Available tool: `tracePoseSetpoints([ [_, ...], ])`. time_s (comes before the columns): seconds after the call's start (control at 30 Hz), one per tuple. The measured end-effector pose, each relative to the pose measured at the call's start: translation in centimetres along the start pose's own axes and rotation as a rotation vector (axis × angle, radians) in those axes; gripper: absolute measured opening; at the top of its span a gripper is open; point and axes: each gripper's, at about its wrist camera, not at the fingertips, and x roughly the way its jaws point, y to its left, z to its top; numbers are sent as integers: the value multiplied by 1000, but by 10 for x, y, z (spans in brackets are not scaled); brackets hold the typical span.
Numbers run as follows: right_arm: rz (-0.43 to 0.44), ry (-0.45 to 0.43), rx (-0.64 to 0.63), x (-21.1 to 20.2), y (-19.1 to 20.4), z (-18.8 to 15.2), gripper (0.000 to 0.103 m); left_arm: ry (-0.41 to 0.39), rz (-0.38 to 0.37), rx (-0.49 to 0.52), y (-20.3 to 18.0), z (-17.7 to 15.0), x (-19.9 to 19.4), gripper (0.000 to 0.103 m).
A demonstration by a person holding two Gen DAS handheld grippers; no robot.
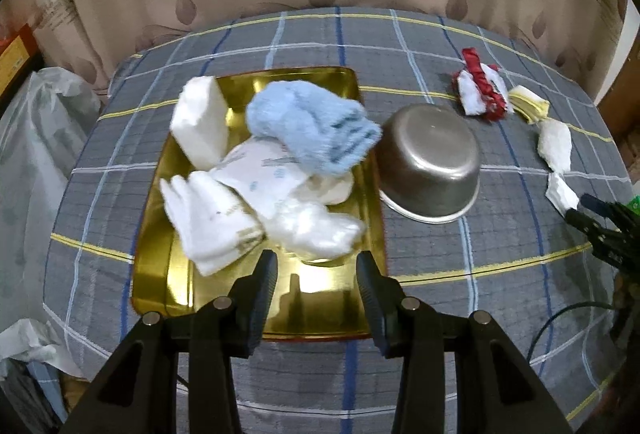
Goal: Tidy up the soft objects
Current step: 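Move the right tool to the folded white cloth and grasp it, then grasp the white fluffy pad with the left tool while the right tool holds the cloth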
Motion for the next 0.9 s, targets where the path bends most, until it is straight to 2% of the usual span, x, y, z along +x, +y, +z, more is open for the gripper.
tracePoseSetpoints([
  [0.23,0,-5,-14,13,1,5,66,11,-12,49,-26,10,7,42],
  [0.33,-14,-10,-48,15,5,5,57,-2,-6,91,-44,17,11,42],
  [0.53,-26,-29,-94,12,10,2,39,5,-45,166,-89,32,25,42],
  [0.6,-30,-36,-91,11,8,0,28,6,-46,199,-106,37,30,42],
  [0.7,-31,-34,-81,7,4,-1,23,16,-73,239,-132,46,38,42],
  [0.9,-68,-24,-12,-5,-15,-11,21,5,-159,300,-180,60,42,42],
])
